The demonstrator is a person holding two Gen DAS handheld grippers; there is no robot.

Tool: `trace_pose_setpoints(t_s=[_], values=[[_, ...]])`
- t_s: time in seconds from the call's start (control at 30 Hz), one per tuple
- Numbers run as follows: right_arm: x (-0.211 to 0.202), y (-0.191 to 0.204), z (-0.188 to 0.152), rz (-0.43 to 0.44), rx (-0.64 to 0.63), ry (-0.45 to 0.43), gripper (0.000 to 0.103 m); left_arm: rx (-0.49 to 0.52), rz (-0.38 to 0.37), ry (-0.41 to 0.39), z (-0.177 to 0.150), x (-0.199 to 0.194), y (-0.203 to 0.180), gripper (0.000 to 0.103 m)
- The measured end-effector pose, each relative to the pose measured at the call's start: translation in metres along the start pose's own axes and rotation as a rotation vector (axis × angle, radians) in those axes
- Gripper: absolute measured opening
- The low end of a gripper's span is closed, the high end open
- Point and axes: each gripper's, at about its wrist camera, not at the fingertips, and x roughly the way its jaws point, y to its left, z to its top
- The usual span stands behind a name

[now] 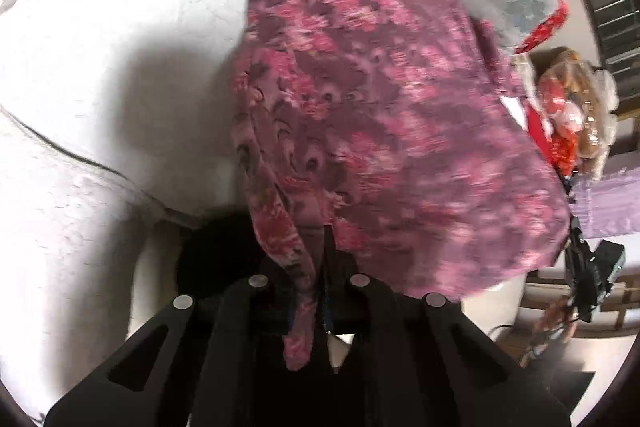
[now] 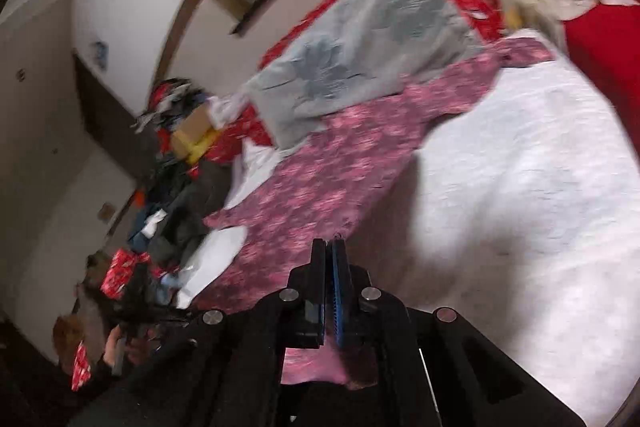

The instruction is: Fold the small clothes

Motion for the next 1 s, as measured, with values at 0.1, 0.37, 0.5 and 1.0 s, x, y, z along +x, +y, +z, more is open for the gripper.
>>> trace_pose_setpoints(t_s=[0.1, 0.37, 0.5, 1.0], values=[[0.035, -0.035, -0.02, -0.153, 0.073, 0.123, 0.002, -0.069, 0.079, 0.09, -0.001, 0.035, 0.019, 0.014], [0.041, -0.062, 0.012, -0.287, 0.136, 0.066, 0.009, 0.04, 0.165, -0.093, 0.025, -0.013, -0.003, 0.033], [0.048, -0.093, 0.094, -0.293, 0.221, -0.101, 0.047, 0.112, 0.137, -0.239, 0.087, -0.013, -0.047, 0.072], [0.172, -0.231, 0.237, -0.47, 0.547, -0.328, 0.058, 0.241, 0.09, -0.32, 0.214, 0.11, -0.156, 0.072]])
